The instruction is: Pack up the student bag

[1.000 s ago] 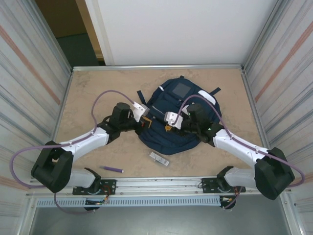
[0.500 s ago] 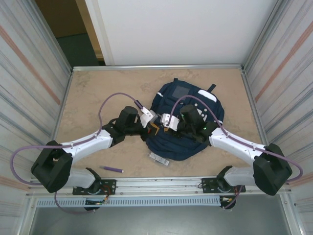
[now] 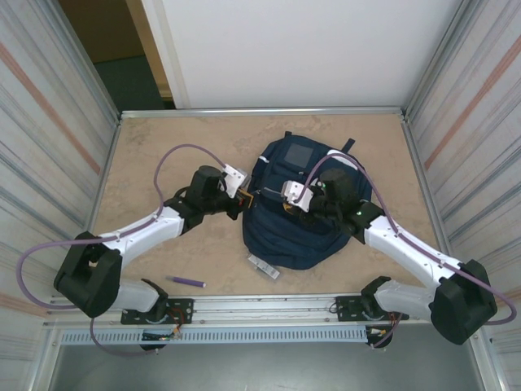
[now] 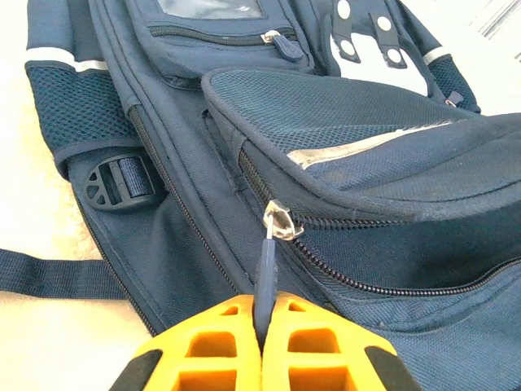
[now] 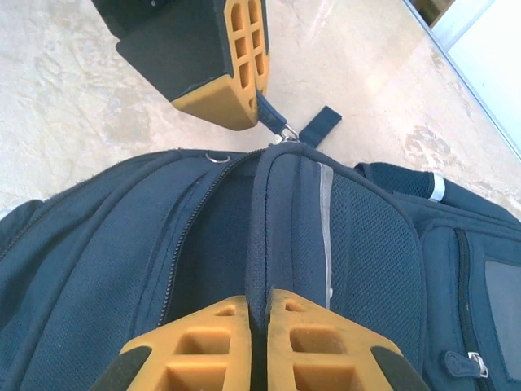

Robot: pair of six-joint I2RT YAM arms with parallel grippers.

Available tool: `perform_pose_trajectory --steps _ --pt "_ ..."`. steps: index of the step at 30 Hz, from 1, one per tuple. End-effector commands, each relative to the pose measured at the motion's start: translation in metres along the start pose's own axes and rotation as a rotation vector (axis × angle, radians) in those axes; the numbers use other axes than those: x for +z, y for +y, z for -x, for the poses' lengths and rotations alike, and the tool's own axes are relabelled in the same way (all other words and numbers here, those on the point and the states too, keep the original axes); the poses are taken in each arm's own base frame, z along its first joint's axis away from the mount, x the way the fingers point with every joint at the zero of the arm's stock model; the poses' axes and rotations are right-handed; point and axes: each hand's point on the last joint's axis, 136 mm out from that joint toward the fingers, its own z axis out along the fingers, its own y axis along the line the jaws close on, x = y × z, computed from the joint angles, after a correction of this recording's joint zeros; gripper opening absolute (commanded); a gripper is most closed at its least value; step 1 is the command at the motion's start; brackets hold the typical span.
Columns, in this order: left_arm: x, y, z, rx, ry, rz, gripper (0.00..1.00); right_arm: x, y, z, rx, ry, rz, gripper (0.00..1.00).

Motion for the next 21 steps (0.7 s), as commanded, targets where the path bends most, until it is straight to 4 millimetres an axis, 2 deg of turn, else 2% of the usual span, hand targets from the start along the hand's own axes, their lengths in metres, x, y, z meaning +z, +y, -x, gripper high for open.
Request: perform_pose_trajectory --steps 1,7,11,13,17,20,21 --pt "-0.006 0.011 0.001 -0.004 -0.009 0.053 0.0 0.005 -0.007 0.004 -0.027 -0.047 0.008 0.0" --pt "-0.022 0.004 -0.022 -0.039 0.001 0.057 0.0 0.035 -0.036 0.042 -0.11 -0.133 0.09 0.0" --pt "-0.038 0.006 -0.023 -0.055 -0.022 0.098 0.0 0.051 -0.044 0.071 -0.169 -0.185 0.165 0.0" --pt "-0.041 0.001 -0.022 -0.076 -0.041 0.075 0.0 0.057 -0.044 0.079 -0.201 -0.196 0.187 0.0" --pt "-0.029 -0.017 -0.019 -0.157 -0.048 -0.033 0.0 0.061 -0.037 0.077 -0.193 -0.17 0.235 0.0" --pt "-0.019 -0.04 -0.012 -0.157 -0.021 -0.135 0.0 0.056 -0.014 0.054 -0.153 -0.08 0.276 0.0" --pt "-0.017 -0.047 -0.006 -0.144 -0.031 -0.161 0.0 0.054 -0.006 0.043 -0.142 -0.039 0.269 0.04"
